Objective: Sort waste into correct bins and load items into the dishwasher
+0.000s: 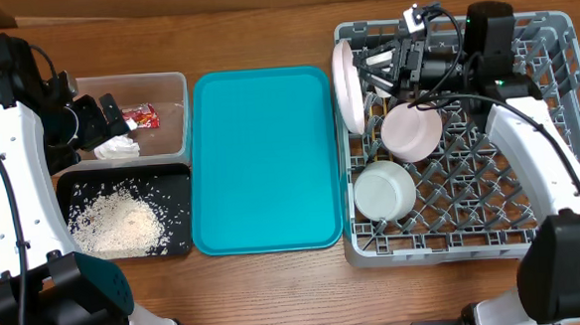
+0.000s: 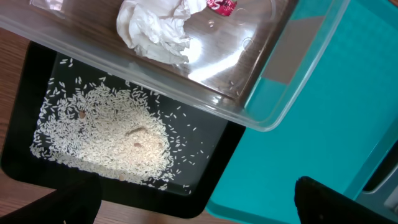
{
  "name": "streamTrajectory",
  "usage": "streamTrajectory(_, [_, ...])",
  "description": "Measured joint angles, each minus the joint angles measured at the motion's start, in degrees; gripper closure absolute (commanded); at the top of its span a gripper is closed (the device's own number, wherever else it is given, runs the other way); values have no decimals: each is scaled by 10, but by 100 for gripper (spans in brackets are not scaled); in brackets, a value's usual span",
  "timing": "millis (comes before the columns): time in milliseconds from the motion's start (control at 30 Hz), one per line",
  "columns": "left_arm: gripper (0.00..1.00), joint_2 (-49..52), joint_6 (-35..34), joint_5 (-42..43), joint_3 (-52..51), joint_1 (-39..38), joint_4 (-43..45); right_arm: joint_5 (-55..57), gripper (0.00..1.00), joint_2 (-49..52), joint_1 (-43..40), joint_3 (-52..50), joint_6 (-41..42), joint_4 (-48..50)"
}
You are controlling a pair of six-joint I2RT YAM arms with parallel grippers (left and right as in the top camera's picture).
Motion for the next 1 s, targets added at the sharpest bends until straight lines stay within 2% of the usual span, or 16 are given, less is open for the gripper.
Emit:
streamTrajectory(167, [0, 0, 0, 0, 0, 0, 0, 55, 33, -61, -46, 2, -50, -83])
streamTrajectory(333, [0, 0, 0, 0, 0, 0, 0, 158, 26, -131, -97, 59, -161, -330])
streamTrajectory(467, [0, 0, 0, 0, 0, 0, 0, 328, 25, -153, -103, 166, -247, -505])
streamTrajectory(500, [0, 0, 0, 0, 0, 0, 0, 377, 18, -157, -101, 191, -263, -532])
streamTrajectory(533, [0, 0, 0, 0, 0, 0, 0, 428, 0, -164, -99, 211, -279, -546])
streamTrajectory(700, [0, 0, 0, 0, 0, 0, 0, 514, 0, -170, -99, 226, -306, -592])
streamTrajectory(1000, [0, 0, 0, 0, 0, 0, 0, 554, 0, -164, -99, 226, -316, -600])
